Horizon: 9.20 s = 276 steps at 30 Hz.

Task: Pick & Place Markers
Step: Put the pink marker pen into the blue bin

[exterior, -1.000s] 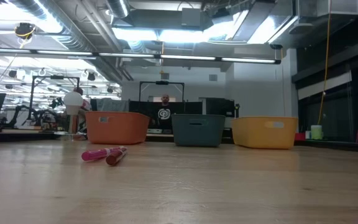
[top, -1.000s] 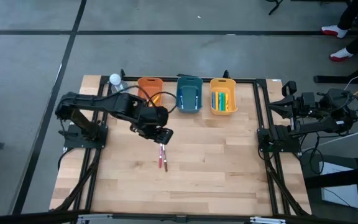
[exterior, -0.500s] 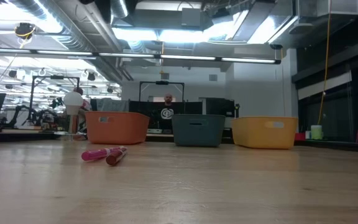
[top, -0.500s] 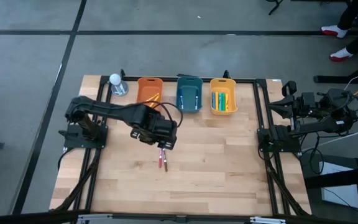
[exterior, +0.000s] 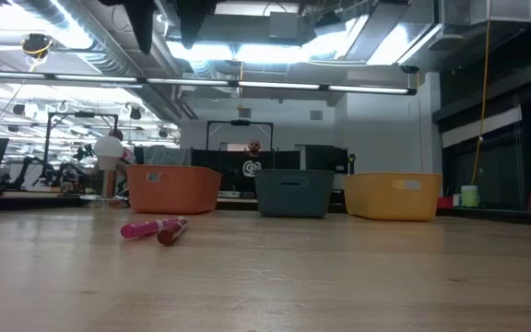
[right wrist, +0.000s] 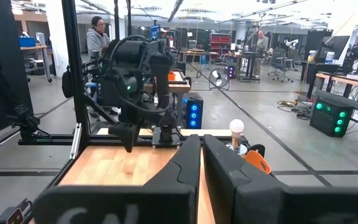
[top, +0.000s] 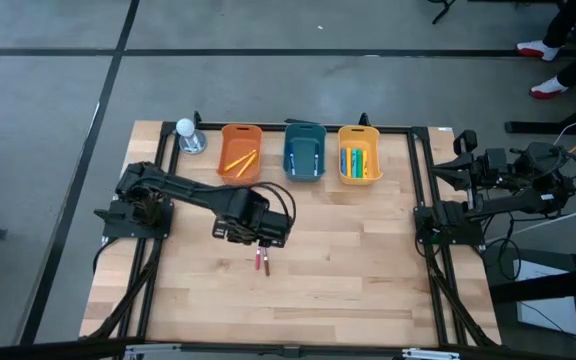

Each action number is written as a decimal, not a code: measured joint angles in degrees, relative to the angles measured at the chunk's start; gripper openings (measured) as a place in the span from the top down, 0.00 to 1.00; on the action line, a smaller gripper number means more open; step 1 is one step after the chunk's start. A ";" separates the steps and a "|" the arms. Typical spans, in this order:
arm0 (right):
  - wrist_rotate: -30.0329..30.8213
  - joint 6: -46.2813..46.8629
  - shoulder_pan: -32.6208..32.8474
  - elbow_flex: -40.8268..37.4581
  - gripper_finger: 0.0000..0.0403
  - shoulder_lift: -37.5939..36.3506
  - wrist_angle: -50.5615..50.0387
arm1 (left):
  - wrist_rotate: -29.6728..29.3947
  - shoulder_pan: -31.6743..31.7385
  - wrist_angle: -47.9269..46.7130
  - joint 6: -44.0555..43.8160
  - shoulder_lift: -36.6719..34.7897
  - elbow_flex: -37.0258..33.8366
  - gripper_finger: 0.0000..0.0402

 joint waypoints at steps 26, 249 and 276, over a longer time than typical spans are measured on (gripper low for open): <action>0.00 0.00 0.01 0.00 0.95 -0.02 -0.12 | -2.43 -1.09 -0.56 -2.47 9.41 -0.01 0.53; -0.01 0.00 0.01 -0.02 0.95 0.00 -0.14 | -2.76 1.98 26.50 -3.54 6.64 -19.48 0.93; -0.02 0.01 0.02 -0.02 0.95 -0.01 -0.15 | -15.57 5.36 24.20 9.97 -3.82 -17.79 0.93</action>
